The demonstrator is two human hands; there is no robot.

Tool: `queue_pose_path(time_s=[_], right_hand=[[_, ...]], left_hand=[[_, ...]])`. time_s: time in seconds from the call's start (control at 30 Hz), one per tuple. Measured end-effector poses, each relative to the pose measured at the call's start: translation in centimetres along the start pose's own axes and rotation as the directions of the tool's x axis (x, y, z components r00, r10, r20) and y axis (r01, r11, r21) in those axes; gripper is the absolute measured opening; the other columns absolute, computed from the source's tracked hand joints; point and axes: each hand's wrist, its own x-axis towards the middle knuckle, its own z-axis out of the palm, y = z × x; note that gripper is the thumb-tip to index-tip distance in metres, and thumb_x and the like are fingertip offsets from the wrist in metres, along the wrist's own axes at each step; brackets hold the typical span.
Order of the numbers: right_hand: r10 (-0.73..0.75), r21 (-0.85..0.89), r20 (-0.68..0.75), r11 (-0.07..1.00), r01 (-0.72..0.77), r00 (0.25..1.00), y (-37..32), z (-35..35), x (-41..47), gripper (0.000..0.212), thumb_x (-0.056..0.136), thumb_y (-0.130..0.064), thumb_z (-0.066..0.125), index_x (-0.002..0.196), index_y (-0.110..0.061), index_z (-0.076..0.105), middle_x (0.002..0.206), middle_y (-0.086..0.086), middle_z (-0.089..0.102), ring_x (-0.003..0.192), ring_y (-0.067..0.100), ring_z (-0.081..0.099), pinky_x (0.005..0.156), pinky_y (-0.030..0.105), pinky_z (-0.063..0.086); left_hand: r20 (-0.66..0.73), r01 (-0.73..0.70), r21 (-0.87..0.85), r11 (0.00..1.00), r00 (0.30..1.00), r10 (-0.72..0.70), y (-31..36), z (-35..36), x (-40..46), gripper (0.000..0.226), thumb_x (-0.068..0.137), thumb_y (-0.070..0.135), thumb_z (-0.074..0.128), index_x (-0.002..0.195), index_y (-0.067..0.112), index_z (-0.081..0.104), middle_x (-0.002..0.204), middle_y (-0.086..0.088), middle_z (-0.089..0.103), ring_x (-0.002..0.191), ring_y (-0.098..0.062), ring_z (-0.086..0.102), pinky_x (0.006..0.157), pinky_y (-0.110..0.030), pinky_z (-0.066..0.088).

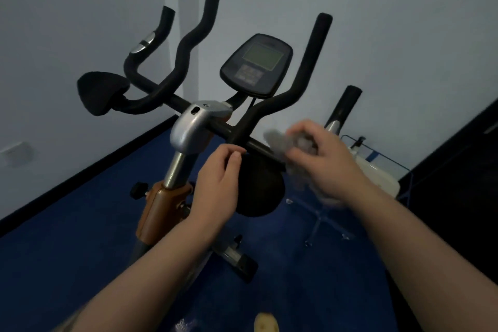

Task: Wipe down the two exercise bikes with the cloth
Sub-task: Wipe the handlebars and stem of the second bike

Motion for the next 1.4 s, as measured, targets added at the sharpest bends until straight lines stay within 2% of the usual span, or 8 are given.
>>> queue_pose_path(time_s=[0.1, 0.23, 0.53, 0.7, 0.83, 1.0, 1.2, 1.4], right_hand=[[0.247, 0.070, -0.149, 0.969, -0.239, 0.958, 0.1, 5.7, 0.0, 0.011, 0.095, -0.025, 0.053, 0.104, -0.023, 0.058, 0.101, -0.001, 0.059, 0.091, 0.017, 0.059, 0.076, 0.035, 0.051], [0.274, 0.109, -0.400, 0.962, -0.251, 0.875, 0.7, 9.7, -4.6, 0.015, 0.098, -0.039, 0.039, 0.109, -0.036, 0.049, 0.101, -0.013, 0.052, 0.085, -0.004, 0.052, 0.062, 0.014, 0.041], [0.338, 0.192, -0.364, 0.939, -0.286, 0.868, -0.1, 9.0, -3.6, 0.018, 0.100, -0.037, 0.036, 0.112, -0.031, 0.047, 0.103, -0.004, 0.060, 0.089, 0.015, 0.060, 0.074, 0.038, 0.053], [0.244, 0.056, -0.133, 0.969, -0.239, 0.961, 1.7, 4.6, -4.8, 0.017, 0.096, -0.046, 0.037, 0.102, -0.036, 0.049, 0.091, -0.010, 0.063, 0.082, 0.006, 0.061, 0.072, 0.037, 0.054], [-0.109, -0.221, -0.215, 0.973, 0.060, 0.971, 3.5, -1.0, -1.0, 0.025, 0.095, -0.041, 0.046, 0.115, -0.030, 0.057, 0.103, -0.008, 0.059, 0.093, 0.009, 0.054, 0.081, 0.035, 0.049], [-0.263, -0.506, 0.235, 0.789, 0.349, 0.936, 6.8, -1.0, 1.0, 0.039, 0.096, -0.042, 0.047, 0.128, -0.023, 0.059, 0.119, -0.009, 0.066, 0.108, 0.010, 0.058, 0.114, 0.036, 0.024], [-0.275, -0.623, 0.302, 0.668, 0.408, 0.913, 6.6, 2.4, 4.7, 0.037, 0.098, -0.041, 0.038, 0.108, -0.015, 0.062, 0.091, 0.006, 0.068, 0.077, 0.027, 0.064, 0.062, 0.033, 0.042], [-0.160, -0.428, 0.496, 0.810, 0.400, 0.854, 6.1, 3.4, 8.4, 0.041, 0.101, -0.044, 0.030, 0.117, -0.010, 0.048, 0.108, 0.013, 0.061, 0.094, 0.031, 0.058, 0.068, 0.033, 0.031]], left_hand=[[-0.067, -0.069, 0.207, 0.976, 0.994, 0.085, -0.5, 1.4, 0.1, 0.017, 0.099, 0.023, 0.043, 0.103, 0.024, 0.060, 0.096, 0.007, 0.061, 0.092, -0.012, 0.056, 0.079, -0.034, 0.047], [-0.130, -0.201, 0.337, 0.920, 0.958, 0.257, -1.4, 2.0, -0.5, 0.020, 0.099, 0.018, 0.043, 0.107, 0.016, 0.061, 0.095, 0.000, 0.057, 0.089, -0.016, 0.056, 0.071, -0.032, 0.047], [-0.189, -0.259, 0.331, 0.908, 0.924, 0.332, -2.0, 2.4, -0.5, 0.030, 0.098, 0.024, 0.039, 0.109, 0.012, 0.064, 0.092, -0.003, 0.060, 0.086, -0.015, 0.054, 0.075, -0.022, 0.038], [-0.206, -0.273, 0.357, 0.893, 0.910, 0.360, -2.2, 2.4, -0.3, 0.028, 0.098, 0.024, 0.040, 0.109, 0.016, 0.064, 0.090, 0.008, 0.053, 0.084, -0.010, 0.048, 0.073, -0.028, 0.040], [-0.270, -0.185, 0.408, 0.894, 0.911, 0.312, -1.6, 2.7, -0.5, 0.028, 0.096, 0.028, 0.041, 0.106, 0.019, 0.066, 0.094, 0.007, 0.048, 0.087, -0.013, 0.048, 0.076, -0.036, 0.044], [-0.367, -0.039, 0.470, 0.882, 0.900, 0.235, -0.2, 3.7, -0.6, 0.023, 0.092, 0.027, 0.042, 0.095, 0.025, 0.064, 0.092, 0.007, 0.052, 0.088, -0.013, 0.047, 0.078, -0.030, 0.036], [-0.474, -0.009, 0.454, 0.891, 0.844, 0.250, -0.4, 4.7, -0.7, 0.019, 0.093, 0.022, 0.047, 0.092, 0.021, 0.065, 0.089, 0.007, 0.054, 0.087, -0.007, 0.045, 0.081, -0.008, 0.028], [-0.461, 0.003, 0.514, 0.858, 0.844, 0.273, -0.9, 4.5, -0.8, 0.019, 0.095, 0.026, 0.045, 0.096, 0.028, 0.064, 0.091, 0.015, 0.051, 0.089, 0.000, 0.044, 0.086, -0.007, 0.028]])
